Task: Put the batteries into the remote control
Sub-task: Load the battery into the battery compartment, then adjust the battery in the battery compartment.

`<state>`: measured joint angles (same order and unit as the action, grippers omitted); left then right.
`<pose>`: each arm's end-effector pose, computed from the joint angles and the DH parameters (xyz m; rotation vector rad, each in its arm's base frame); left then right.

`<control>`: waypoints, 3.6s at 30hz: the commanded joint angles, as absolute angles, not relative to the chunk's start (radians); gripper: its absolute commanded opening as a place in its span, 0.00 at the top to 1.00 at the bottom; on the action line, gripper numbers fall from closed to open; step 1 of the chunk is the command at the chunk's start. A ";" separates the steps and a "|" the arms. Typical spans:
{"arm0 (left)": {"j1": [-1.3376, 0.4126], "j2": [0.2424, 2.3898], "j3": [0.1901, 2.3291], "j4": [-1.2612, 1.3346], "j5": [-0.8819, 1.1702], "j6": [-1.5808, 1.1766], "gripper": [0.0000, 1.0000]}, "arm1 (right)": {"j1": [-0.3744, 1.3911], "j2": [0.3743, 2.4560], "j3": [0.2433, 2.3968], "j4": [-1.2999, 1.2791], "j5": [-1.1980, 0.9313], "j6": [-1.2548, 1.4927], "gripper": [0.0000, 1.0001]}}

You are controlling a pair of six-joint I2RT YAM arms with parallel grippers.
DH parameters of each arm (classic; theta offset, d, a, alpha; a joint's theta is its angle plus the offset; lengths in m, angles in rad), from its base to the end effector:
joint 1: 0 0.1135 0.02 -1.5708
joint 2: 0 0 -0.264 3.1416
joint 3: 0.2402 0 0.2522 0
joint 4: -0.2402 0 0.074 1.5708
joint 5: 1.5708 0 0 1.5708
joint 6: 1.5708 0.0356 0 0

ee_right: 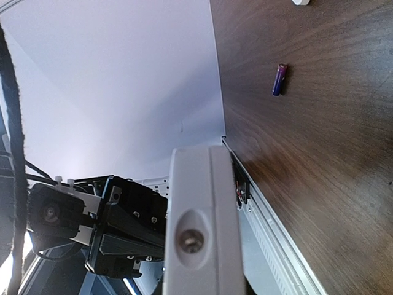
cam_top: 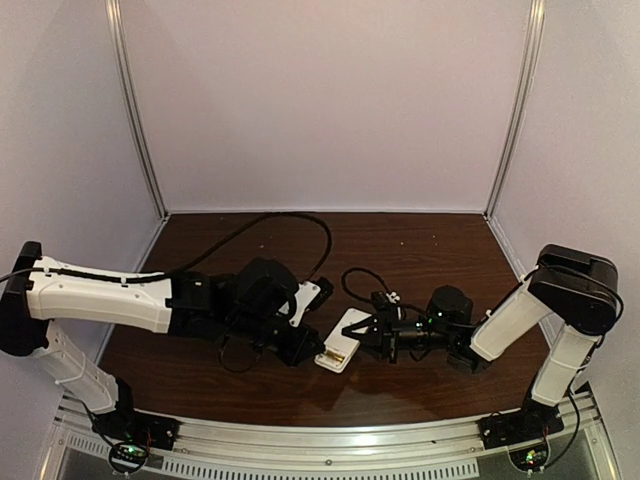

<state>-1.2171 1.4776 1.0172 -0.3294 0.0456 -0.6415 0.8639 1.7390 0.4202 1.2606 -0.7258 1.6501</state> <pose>0.1089 -0.2995 0.2435 0.7524 2.4568 -0.8824 0.1664 0.2312 0.1457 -0.1082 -2.2003 -2.1041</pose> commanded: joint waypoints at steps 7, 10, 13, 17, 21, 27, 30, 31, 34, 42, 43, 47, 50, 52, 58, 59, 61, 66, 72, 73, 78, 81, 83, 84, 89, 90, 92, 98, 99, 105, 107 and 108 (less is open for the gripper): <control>-1.240 1.599 1.101 -0.406 0.040 -0.604 0.97 | 0.861 1.695 0.456 1.694 -0.713 1.658 1.00; -1.252 1.632 1.129 -0.448 0.021 -0.589 0.97 | 0.859 1.696 0.457 1.694 -0.712 1.658 1.00; -1.267 1.661 1.155 -0.477 0.017 -0.569 0.97 | 0.858 1.698 0.459 1.695 -0.713 1.660 1.00; -1.281 1.682 1.174 -0.501 -0.024 -0.554 0.97 | 0.852 1.695 0.457 1.694 -0.716 1.660 1.00; -1.280 1.656 1.163 -0.516 -0.073 -0.573 0.97 | 0.848 1.695 0.446 1.694 -0.721 1.659 1.00; -1.196 1.497 1.085 -0.432 -0.070 -0.606 0.78 | 0.847 1.706 0.420 1.694 -0.733 1.632 1.00; -1.155 1.370 1.023 -0.326 -0.029 -0.599 0.58 | 0.847 1.709 0.412 1.693 -0.738 1.618 1.00; -1.142 1.334 1.004 -0.299 -0.013 -0.602 0.55 | 0.847 1.712 0.411 1.692 -0.740 1.615 1.00; -1.109 1.263 0.951 -0.248 0.064 -0.603 0.47 | 0.848 1.715 0.414 1.689 -0.747 1.603 1.00; -1.085 1.305 0.865 -0.115 0.318 -0.667 0.39 | 0.854 1.658 0.445 1.581 -0.757 1.534 1.00; -1.085 1.317 0.866 -0.114 0.335 -0.672 0.39 | 0.854 1.646 0.447 1.558 -0.758 1.523 1.00; -1.085 1.343 0.859 -0.078 0.381 -0.687 0.40 | 0.854 1.604 0.460 1.486 -0.764 1.485 1.00; -1.084 1.356 0.856 -0.039 0.419 -0.702 0.43 | 0.856 1.584 0.464 1.446 -0.765 1.464 1.00; -1.085 1.362 0.850 -0.013 0.435 -0.714 0.44 | 0.857 1.579 0.465 1.437 -0.766 1.459 1.00; -1.084 1.385 0.863 -0.018 0.434 -0.716 0.50 | 0.862 1.584 0.472 1.441 -0.767 1.460 1.00; -1.083 1.394 0.869 -0.032 0.429 -0.711 0.52 | 0.862 1.584 0.474 1.445 -0.766 1.463 1.00; -1.083 1.403 0.878 -0.054 0.416 -0.705 0.56 | 0.864 1.584 0.475 1.447 -0.767 1.463 1.00; -1.084 1.417 0.885 -0.072 0.383 -0.717 0.65 | 0.865 1.584 0.480 1.443 -0.772 1.462 1.00; -1.084 1.452 0.913 -0.111 0.363 -0.735 0.70 | 0.868 1.566 0.484 1.408 -0.772 1.439 1.00; -1.083 1.458 0.920 -0.123 0.359 -0.733 0.71 | 0.868 1.564 0.486 1.401 -0.772 1.438 1.00; -1.085 1.478 0.947 -0.178 0.319 -0.710 0.77 | 0.868 1.556 0.492 1.380 -0.764 1.440 1.00; -1.100 1.493 0.976 -0.215 0.280 -0.675 0.80 | 0.868 1.560 0.498 1.384 -0.760 1.455 1.00; -1.117 1.511 1.008 -0.265 0.224 -0.648 0.80 | 0.868 1.564 0.503 1.386 -0.759 1.468 1.00; -1.125 1.520 1.023 -0.286 0.203 -0.634 0.79 | 0.868 1.565 0.503 1.388 -0.757 1.472 1.00; -1.132 1.497 1.044 -0.331 0.128 -0.599 0.59 | 0.858 1.560 0.486 1.361 -0.757 1.461 1.00; -1.121 1.474 1.038 -0.332 0.130 -0.587 0.53 | 0.852 1.557 0.477 1.359 -0.758 1.458 1.00; -1.079 1.413 1.018 -0.331 0.140 -0.571 0.46 | 0.839 1.551 0.459 1.350 -0.759 1.452 1.00; -1.014 1.283 1.001 -0.399 0.107 -0.472 0.24 | 0.797 1.508 0.421 1.262 -0.762 1.384 1.00; -1.002 1.265 0.983 -0.409 0.094 -0.471 0.17 | 0.790 1.498 0.416 1.241 -0.762 1.370 1.00; -0.865 1.233 0.884 -0.478 0.081 -0.508 0.14 | 0.769 1.390 0.422 1.022 -0.754 1.217 1.00; -0.845 1.273 0.902 -0.545 0.036 -0.508 0.19 | 0.767 1.343 0.442 0.906 -0.749 1.142 1.00; -0.834 1.300 0.909 -0.567 0.033 -0.505 0.21 | 0.767 1.319 0.452 0.851 -0.747 1.111 1.00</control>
